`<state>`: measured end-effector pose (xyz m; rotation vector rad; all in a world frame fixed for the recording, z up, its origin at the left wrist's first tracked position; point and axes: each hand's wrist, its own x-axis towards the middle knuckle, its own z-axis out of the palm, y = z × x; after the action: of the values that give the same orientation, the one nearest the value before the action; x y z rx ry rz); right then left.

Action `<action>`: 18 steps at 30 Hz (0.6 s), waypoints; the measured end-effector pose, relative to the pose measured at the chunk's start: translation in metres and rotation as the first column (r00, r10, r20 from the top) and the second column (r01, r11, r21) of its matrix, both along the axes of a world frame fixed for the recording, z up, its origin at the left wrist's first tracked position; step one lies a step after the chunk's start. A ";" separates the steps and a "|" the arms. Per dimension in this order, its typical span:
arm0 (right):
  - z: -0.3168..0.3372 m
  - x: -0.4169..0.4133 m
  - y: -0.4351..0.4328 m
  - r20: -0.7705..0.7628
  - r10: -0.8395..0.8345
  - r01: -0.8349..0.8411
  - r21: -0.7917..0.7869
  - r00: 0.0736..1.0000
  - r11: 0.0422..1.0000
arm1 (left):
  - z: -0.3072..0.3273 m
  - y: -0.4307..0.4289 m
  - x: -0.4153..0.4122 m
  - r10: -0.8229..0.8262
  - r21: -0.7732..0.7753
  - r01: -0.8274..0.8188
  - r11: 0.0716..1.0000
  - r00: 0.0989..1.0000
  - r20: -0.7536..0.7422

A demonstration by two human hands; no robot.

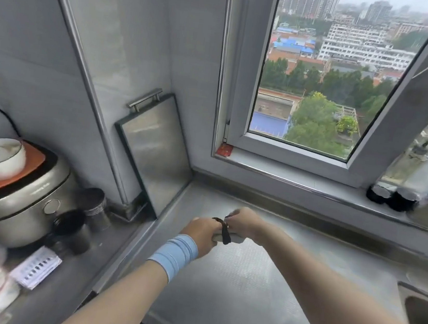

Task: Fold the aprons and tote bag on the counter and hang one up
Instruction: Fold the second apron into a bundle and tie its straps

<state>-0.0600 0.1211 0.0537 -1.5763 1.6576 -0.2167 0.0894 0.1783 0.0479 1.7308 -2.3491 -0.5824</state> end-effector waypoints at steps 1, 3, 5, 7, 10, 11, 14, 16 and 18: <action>-0.011 0.000 0.002 -0.017 0.020 -0.020 -0.031 1.000 0.999 | -0.010 -0.001 -0.001 0.024 -0.003 -0.024 1.000 1.000 -0.005; -0.027 0.000 0.009 -0.047 0.057 -0.061 -0.075 0.997 0.995 | -0.033 0.000 -0.004 0.050 0.007 -0.050 0.999 0.998 0.031; -0.045 -0.001 0.016 -0.079 0.073 -0.081 -0.110 0.994 0.991 | -0.052 -0.001 -0.007 0.052 0.015 -0.053 0.998 0.996 0.078; -0.066 -0.003 0.020 -0.136 0.095 -0.118 -0.171 0.986 0.978 | -0.067 0.001 -0.013 0.039 0.050 -0.043 0.998 0.996 0.076; -0.097 -0.009 0.024 -0.248 0.190 -0.258 -0.276 0.950 0.926 | -0.086 0.002 -0.020 0.057 0.145 -0.050 0.988 0.997 -0.049; -0.106 -0.013 0.026 -0.272 0.236 -0.314 -0.298 0.933 0.901 | -0.094 0.002 -0.020 0.083 0.173 -0.066 0.983 0.993 -0.090; -0.129 -0.022 0.030 -0.287 0.296 -0.394 -0.390 0.911 0.832 | -0.117 0.004 -0.020 0.180 0.259 -0.131 0.957 0.968 -0.175; -0.145 -0.026 0.033 -0.247 0.219 -0.317 -0.497 0.944 0.807 | -0.129 0.003 -0.021 0.249 0.310 -0.163 0.937 0.932 -0.263; -0.157 -0.030 0.036 -0.238 0.158 -0.267 -0.550 0.958 0.791 | -0.135 0.004 -0.023 0.322 0.370 -0.193 0.909 0.888 -0.328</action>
<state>-0.0900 0.1574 -0.1028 -2.2896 1.6128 -0.5119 0.0659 0.1819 -0.0874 1.8160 -1.7882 -1.1951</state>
